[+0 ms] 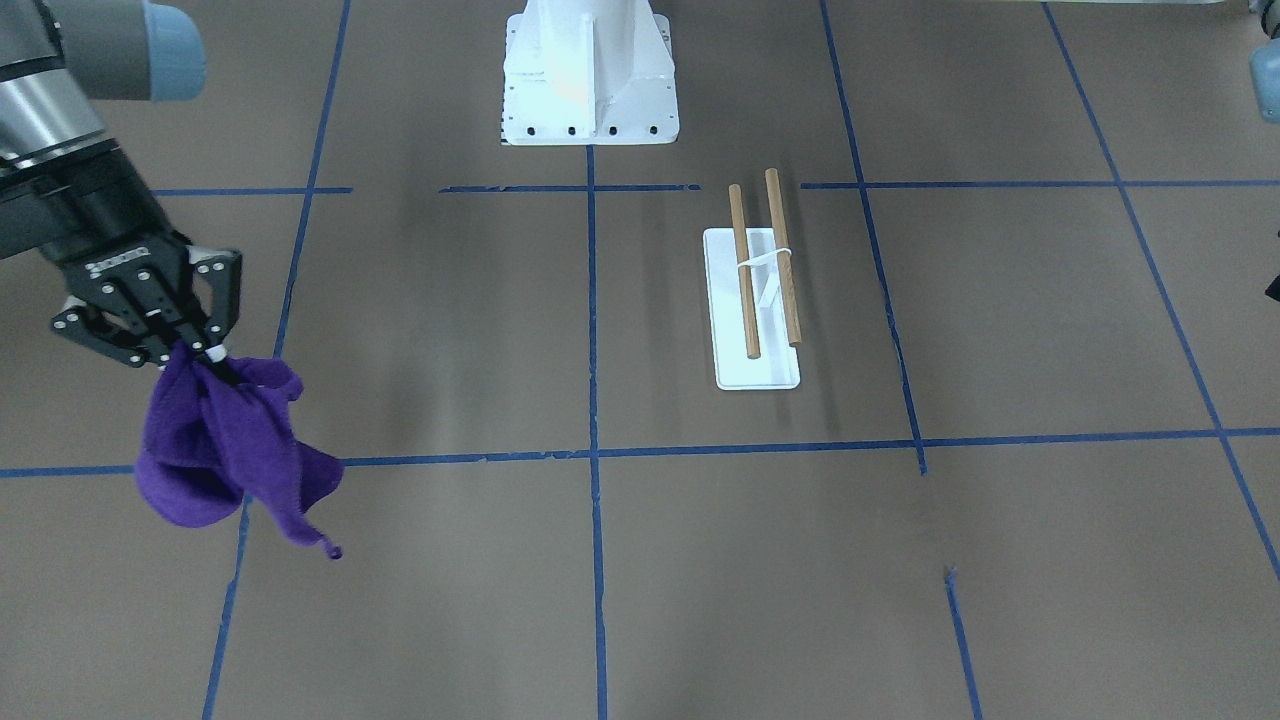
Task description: Hang towel on rack
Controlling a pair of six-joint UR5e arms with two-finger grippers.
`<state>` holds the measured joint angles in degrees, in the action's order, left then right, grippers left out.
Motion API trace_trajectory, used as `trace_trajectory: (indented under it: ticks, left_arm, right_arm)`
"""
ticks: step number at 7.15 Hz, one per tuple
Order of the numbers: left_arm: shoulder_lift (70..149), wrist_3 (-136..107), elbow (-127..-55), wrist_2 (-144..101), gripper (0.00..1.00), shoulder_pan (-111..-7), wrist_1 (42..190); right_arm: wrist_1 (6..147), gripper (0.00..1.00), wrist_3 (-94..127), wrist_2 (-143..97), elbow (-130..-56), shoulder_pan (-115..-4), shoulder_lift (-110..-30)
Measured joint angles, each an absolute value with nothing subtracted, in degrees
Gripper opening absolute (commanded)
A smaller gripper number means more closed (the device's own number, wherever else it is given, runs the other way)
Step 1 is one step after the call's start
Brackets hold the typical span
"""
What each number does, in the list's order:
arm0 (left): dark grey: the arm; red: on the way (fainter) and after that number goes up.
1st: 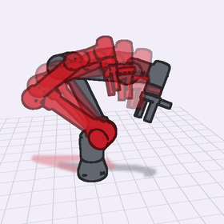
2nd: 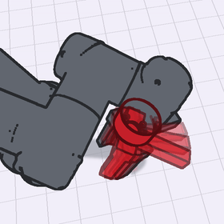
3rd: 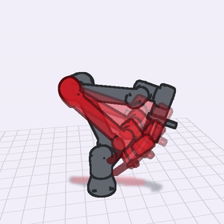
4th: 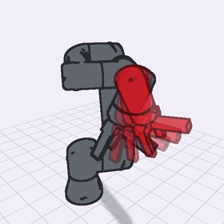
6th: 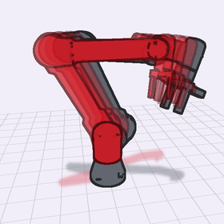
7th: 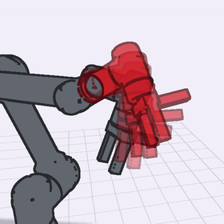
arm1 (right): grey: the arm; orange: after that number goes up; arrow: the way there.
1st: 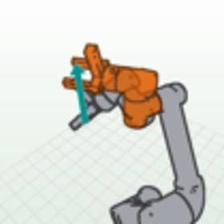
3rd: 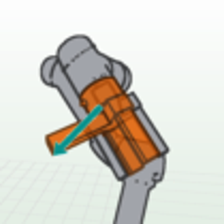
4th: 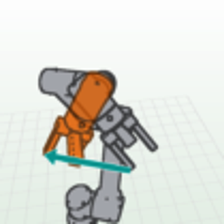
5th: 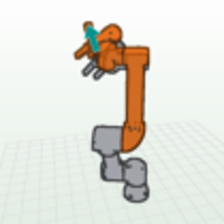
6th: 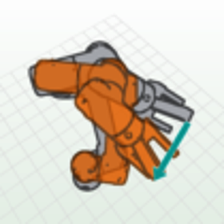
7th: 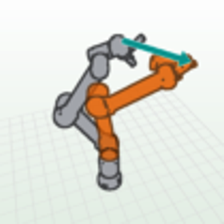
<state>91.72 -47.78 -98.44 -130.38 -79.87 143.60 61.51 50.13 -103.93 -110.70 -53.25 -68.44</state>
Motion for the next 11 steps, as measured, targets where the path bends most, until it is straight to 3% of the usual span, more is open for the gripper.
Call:
trace_trajectory:
  ticks: [3,7,11]
  left_arm:
    - [96.9,-72.5,-98.6,-129.2,1.0,-74.9,150.2]
    - [110.1,-106.6,-98.9,-127.0,1.0,-63.7,155.2]
    - [117.8,-114.6,-97.8,-124.6,1.0,-54.1,152.9]
  right_arm:
    - [61.3,0.0,60.0,-91.2,-114.4,-41.0,-64.7]
    - [61.1,0.0,64.1,-80.7,-117.1,-31.4,-62.3]
    - [61.2,0.0,63.1,-76.5,-118.6,-26.3,-62.2]
